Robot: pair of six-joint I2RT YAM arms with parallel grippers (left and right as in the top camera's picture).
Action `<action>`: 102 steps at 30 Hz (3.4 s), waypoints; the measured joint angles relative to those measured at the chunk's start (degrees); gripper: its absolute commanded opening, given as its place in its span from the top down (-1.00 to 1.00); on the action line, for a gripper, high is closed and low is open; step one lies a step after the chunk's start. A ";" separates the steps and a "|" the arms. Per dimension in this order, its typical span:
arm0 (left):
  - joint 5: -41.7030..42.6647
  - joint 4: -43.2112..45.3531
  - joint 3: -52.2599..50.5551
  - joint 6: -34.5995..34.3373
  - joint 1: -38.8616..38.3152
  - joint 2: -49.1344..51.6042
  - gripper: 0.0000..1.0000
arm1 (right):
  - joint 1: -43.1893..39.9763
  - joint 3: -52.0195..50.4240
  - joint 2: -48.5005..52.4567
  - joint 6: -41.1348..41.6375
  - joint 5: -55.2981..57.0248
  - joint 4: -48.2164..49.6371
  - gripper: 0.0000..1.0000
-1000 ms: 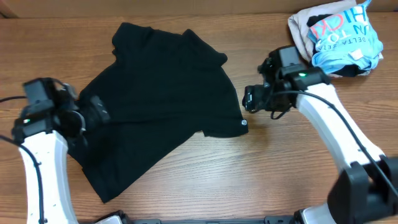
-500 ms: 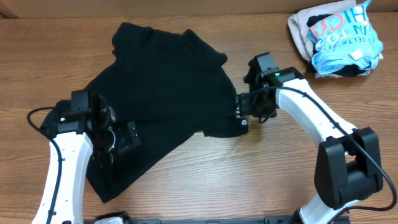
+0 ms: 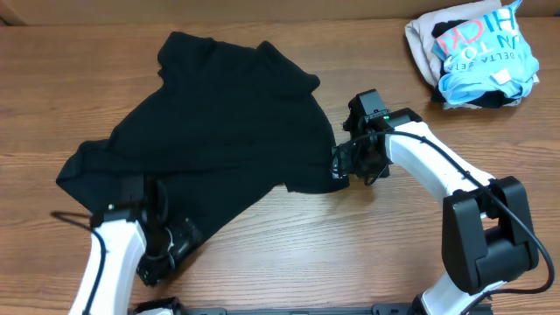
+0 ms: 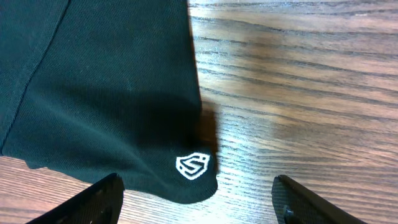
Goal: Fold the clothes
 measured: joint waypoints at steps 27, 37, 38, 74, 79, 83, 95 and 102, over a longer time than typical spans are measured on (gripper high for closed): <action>-17.51 3.78 -13.81 -39.63 0.00 -17.09 -0.22 | 0.00 -0.07 0.00 0.00 0.39 0.28 -0.61; -21.09 8.48 -15.96 -40.35 0.00 -17.07 0.39 | 0.00 -0.07 0.00 0.00 0.39 0.28 -0.61; -21.24 8.85 -16.11 -40.39 0.00 -17.11 0.51 | 0.00 -0.07 0.00 -0.02 0.37 0.26 -0.61; -9.62 -2.80 16.74 12.85 0.00 -16.98 0.92 | 2.32 -6.73 0.00 -1.20 -4.83 2.71 0.76; -9.62 -2.54 16.74 13.92 0.00 -16.98 0.92 | 2.05 -6.99 0.00 -0.87 -4.90 3.78 0.92; -9.62 -1.22 17.07 14.73 0.00 -16.96 0.92 | 0.02 -4.70 0.00 -0.48 -5.09 0.07 0.92; -18.14 6.34 33.14 16.90 2.08 -16.48 0.92 | -13.22 32.09 -4.11 -3.45 -4.68 -24.04 0.92; -19.28 12.07 43.56 20.02 6.84 -11.69 0.92 | -18.29 51.74 -5.35 -5.60 -5.46 -32.89 0.92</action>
